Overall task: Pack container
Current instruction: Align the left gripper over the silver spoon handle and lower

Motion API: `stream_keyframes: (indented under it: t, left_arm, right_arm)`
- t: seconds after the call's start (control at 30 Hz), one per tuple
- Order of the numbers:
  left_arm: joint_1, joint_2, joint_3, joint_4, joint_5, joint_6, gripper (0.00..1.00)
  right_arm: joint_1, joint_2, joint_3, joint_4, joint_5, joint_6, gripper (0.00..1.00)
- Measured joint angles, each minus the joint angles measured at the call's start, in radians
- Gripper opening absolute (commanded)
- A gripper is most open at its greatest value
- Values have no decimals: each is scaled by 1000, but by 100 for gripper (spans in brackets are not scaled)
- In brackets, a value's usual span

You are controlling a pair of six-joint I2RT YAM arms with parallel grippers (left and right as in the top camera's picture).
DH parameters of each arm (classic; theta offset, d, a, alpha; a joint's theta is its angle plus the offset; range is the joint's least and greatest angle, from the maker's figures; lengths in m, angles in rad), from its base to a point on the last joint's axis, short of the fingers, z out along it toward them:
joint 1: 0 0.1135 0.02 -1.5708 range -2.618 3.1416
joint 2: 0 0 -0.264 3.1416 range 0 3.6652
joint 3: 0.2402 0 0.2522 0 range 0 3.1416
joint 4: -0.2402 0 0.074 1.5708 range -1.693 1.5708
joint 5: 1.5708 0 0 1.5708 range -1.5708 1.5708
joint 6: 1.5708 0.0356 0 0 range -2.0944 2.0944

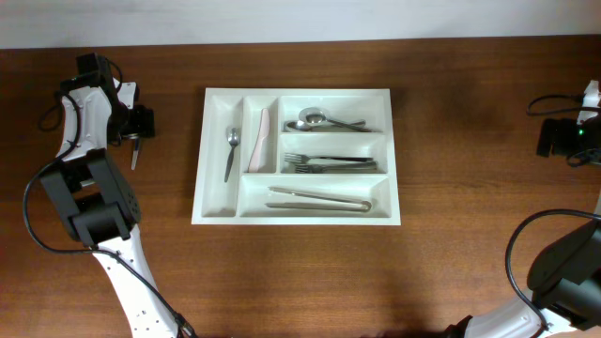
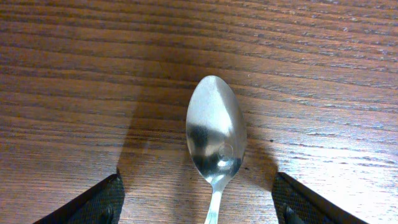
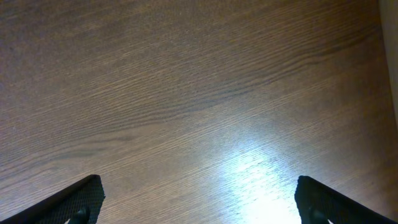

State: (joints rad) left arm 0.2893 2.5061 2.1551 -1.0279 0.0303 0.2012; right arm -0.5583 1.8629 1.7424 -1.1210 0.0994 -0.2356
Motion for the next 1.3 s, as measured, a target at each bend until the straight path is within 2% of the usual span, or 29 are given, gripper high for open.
stream_keyframes:
  t: [0.13, 0.23, 0.37, 0.5, 0.6, 0.8, 1.3]
  left_arm:
    - [0, 0, 0, 0, 0, 0, 78]
    - [0, 0, 0, 0, -1, 0, 68]
    - [1, 0, 0, 6, -1, 0, 65]
    - [2, 2, 0, 16, 0, 0, 50]
    - [2, 2, 1, 25, 1, -3, 47]
    - [2, 3, 1, 29, 2, -3, 32]
    - [2, 3, 2, 26, 4, -3, 24]
  right_arm:
    - [0, 0, 0, 0, 0, 0, 99]
    - [0, 0, 0, 0, 0, 0, 99]
    - [0, 0, 0, 0, 0, 0, 99]
    - [0, 0, 0, 0, 0, 0, 99]
    - [0, 0, 0, 0, 0, 0, 99]
    - [0, 0, 0, 0, 0, 0, 99]
    - [0, 0, 0, 0, 0, 0, 99]
